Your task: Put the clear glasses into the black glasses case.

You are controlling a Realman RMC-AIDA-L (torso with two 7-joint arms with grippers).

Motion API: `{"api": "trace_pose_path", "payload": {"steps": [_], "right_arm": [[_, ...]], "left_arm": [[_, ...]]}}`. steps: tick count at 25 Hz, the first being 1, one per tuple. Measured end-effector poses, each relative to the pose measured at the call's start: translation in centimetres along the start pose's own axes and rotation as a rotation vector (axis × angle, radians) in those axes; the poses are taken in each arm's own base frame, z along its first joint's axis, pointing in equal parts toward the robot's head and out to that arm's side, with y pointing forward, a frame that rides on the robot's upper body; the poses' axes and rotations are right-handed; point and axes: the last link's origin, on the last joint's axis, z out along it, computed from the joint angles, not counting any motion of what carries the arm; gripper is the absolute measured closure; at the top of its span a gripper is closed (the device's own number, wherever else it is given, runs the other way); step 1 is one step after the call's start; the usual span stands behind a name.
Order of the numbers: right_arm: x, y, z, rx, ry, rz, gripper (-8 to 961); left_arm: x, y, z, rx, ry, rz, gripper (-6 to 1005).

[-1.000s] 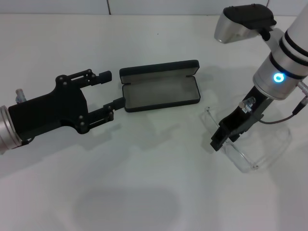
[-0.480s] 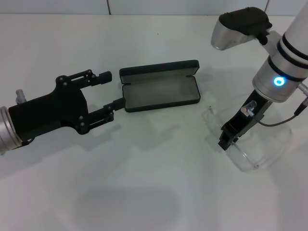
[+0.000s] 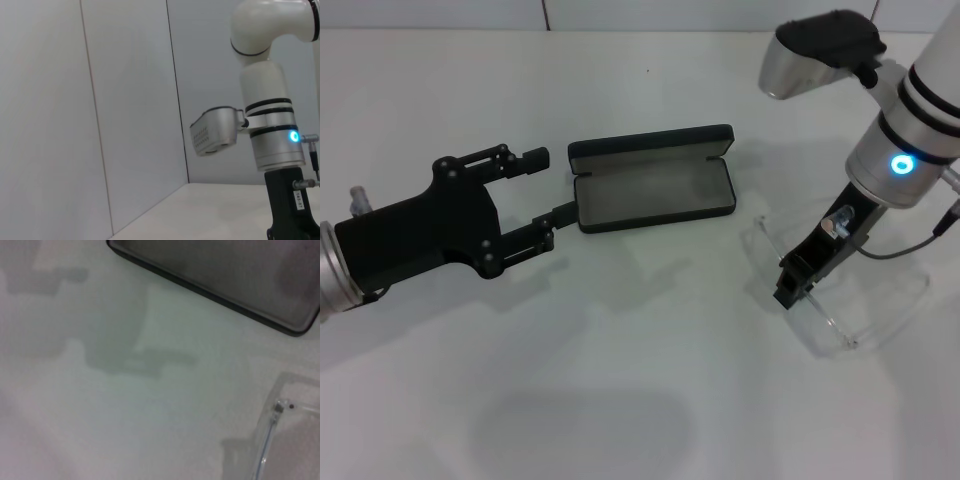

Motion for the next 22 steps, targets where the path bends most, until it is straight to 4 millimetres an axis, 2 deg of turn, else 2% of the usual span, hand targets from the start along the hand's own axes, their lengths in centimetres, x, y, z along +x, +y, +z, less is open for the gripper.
{"api": "trace_pose_path", "payload": {"steps": [13,22], "right_arm": [[0.1,0.7,-2.8,0.007,-0.088,-0.028,814],[0.6,1.3,-6.5,0.021,-0.246,-0.081,834]], "left_arm": [[0.2,-0.1,-0.1,0.011,0.010,0.001,390],[0.8,-0.5,-0.2,0.032,0.048,-0.003,391]]}}
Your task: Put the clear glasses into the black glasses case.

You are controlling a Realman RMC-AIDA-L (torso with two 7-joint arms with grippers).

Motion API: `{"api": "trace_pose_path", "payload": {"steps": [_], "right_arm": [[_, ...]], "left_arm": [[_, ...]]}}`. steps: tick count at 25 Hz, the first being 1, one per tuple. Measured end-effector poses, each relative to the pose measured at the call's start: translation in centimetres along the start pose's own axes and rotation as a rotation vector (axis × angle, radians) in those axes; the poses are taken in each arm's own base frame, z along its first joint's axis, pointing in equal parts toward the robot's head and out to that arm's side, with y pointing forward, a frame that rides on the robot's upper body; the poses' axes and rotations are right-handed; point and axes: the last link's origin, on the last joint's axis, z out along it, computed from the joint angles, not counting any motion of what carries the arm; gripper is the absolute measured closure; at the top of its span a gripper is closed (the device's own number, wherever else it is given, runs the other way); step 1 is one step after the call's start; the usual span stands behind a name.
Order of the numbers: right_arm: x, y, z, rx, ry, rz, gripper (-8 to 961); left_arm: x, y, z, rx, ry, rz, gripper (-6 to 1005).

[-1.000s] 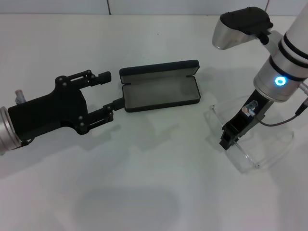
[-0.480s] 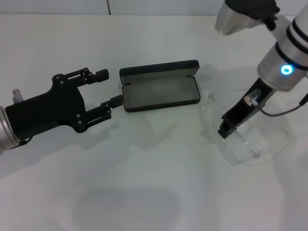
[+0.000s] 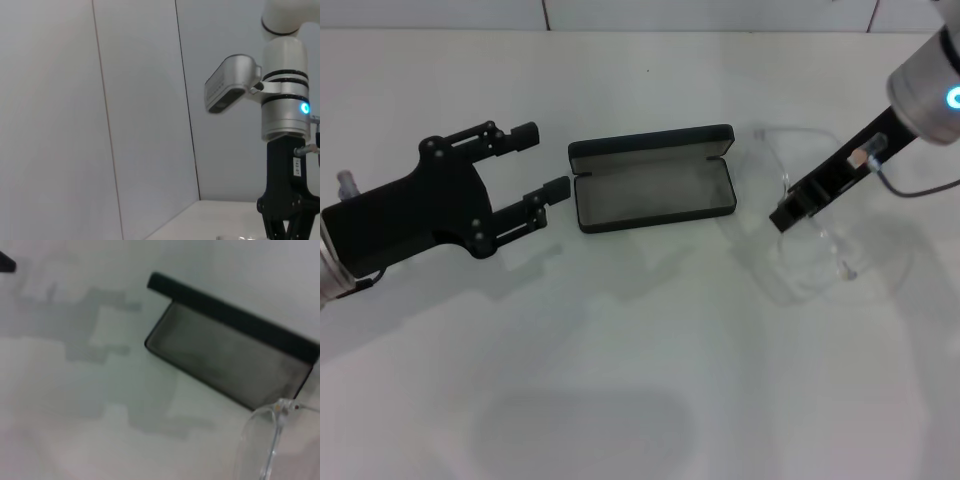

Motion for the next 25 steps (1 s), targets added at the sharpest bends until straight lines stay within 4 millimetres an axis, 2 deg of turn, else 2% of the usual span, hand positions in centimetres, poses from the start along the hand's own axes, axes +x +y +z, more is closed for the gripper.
{"api": "trace_pose_path", "payload": {"steps": [5,10,14,17,23,25], "right_arm": [[0.0,0.2,-1.8,-0.020,-0.099,-0.037,837],[0.8,0.6,-3.0,-0.100,-0.262,-0.173,837],[2.3,0.0,-3.2,-0.179,-0.446,-0.272,837],[4.2,-0.1,-2.6,-0.249,-0.572,-0.403,838],[8.9,-0.6,-0.8,-0.303,-0.898,-0.640,838],[10.2,-0.8,-0.2,-0.305,-0.978,-0.689,838]], "left_arm": [[0.3,-0.2,0.0,0.010,0.016,-0.015,391],[1.3,-0.9,0.1,0.034,0.073,-0.081,390],[2.7,-1.1,0.8,-0.013,0.135,-0.108,408],[3.9,-1.2,1.8,-0.072,0.170,-0.128,436],[6.4,-2.4,3.5,-0.121,0.234,-0.210,689],[7.6,-2.7,4.0,-0.137,0.262,-0.227,732]]}}
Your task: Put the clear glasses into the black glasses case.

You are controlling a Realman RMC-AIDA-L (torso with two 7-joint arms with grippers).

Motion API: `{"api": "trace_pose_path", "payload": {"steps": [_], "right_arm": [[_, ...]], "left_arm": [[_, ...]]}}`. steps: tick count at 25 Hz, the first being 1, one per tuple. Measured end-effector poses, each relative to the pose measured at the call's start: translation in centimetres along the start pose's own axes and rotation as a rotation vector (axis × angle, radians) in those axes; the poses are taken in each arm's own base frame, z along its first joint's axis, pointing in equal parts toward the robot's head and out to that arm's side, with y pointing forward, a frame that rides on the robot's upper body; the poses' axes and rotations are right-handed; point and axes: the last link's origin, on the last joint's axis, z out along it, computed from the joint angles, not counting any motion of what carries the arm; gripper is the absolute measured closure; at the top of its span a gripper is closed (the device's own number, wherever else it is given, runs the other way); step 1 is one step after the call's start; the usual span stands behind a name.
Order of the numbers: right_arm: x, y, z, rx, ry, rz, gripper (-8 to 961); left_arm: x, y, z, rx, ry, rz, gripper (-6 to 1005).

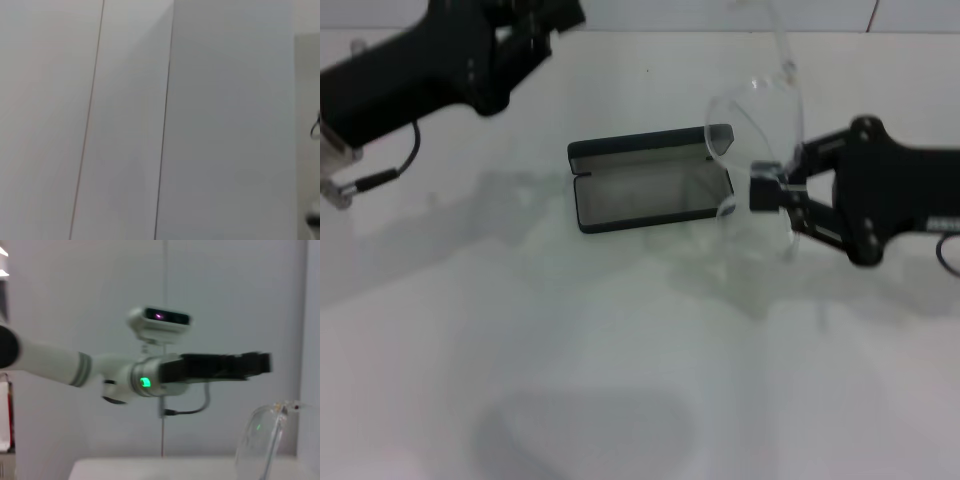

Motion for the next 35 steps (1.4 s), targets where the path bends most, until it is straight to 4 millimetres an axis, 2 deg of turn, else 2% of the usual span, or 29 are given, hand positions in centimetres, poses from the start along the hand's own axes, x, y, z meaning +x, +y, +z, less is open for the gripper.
{"api": "trace_pose_path", "payload": {"steps": [4,8,14,25,35], "right_arm": [[1.5,0.9,-0.3,-0.013,-0.042,-0.064,838],[2.8,1.8,0.1,-0.038,-0.037,-0.129,838],[3.7,2.2,0.9,-0.049,-0.017,-0.183,838],[3.0,2.7,2.5,-0.120,-0.042,-0.225,839],[2.3,2.7,2.7,-0.129,-0.061,-0.251,839]], "left_arm": [[1.1,0.2,2.1,-0.073,0.004,-0.001,819],[1.0,0.6,4.7,-0.165,-0.023,-0.036,906],[0.4,1.5,7.4,-0.264,-0.074,-0.072,943],[-1.2,2.1,7.9,-0.296,-0.163,-0.110,943],[-2.6,2.7,7.8,-0.307,-0.204,-0.184,943]]}}
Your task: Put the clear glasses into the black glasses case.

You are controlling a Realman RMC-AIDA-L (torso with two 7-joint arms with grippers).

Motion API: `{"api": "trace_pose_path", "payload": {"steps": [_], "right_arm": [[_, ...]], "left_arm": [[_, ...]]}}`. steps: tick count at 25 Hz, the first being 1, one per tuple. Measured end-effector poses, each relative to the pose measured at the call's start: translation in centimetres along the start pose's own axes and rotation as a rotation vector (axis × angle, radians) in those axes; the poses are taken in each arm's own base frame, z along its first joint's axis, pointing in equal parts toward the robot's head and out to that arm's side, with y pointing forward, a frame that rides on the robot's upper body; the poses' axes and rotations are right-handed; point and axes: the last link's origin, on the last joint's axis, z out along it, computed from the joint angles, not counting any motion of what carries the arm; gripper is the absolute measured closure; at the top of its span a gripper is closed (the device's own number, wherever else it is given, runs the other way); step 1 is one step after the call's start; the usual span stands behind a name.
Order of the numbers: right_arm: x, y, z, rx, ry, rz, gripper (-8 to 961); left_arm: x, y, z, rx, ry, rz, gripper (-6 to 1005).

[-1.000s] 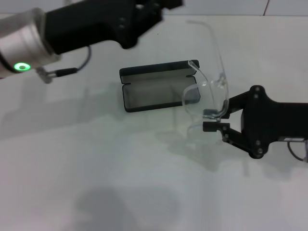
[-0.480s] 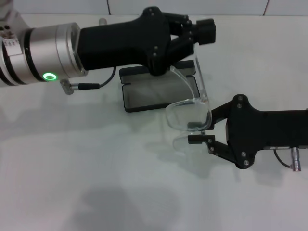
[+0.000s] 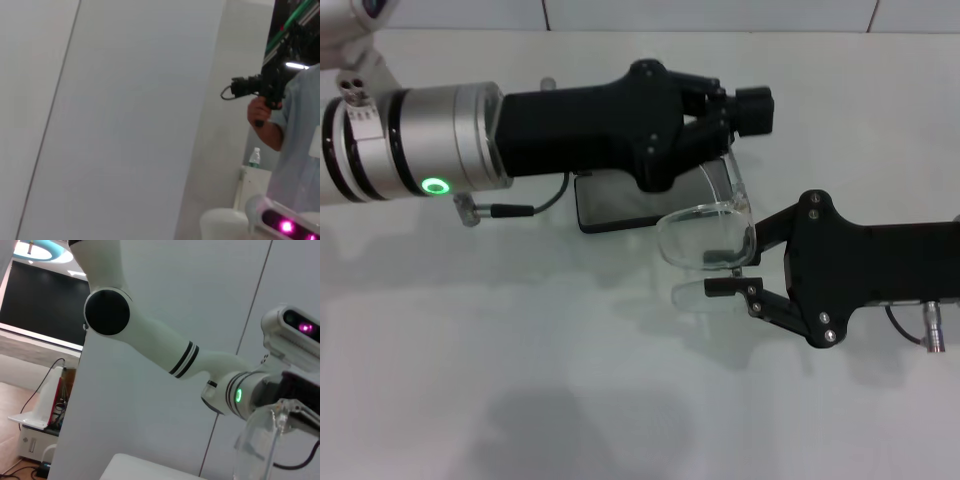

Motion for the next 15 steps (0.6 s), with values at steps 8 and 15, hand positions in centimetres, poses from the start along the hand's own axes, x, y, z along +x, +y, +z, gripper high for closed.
{"api": "trace_pose_path", "payload": {"steps": [8,15], "right_arm": [[-0.63,-0.31,-0.02,0.010,-0.010,-0.032,838],[-0.87,-0.22,0.02,0.009,-0.022,-0.064,838]], "left_arm": [[-0.47,0.14,-0.18,0.000,-0.004,-0.063,943],[-0.23,0.11,-0.25,-0.006,-0.013,-0.116,943]]}}
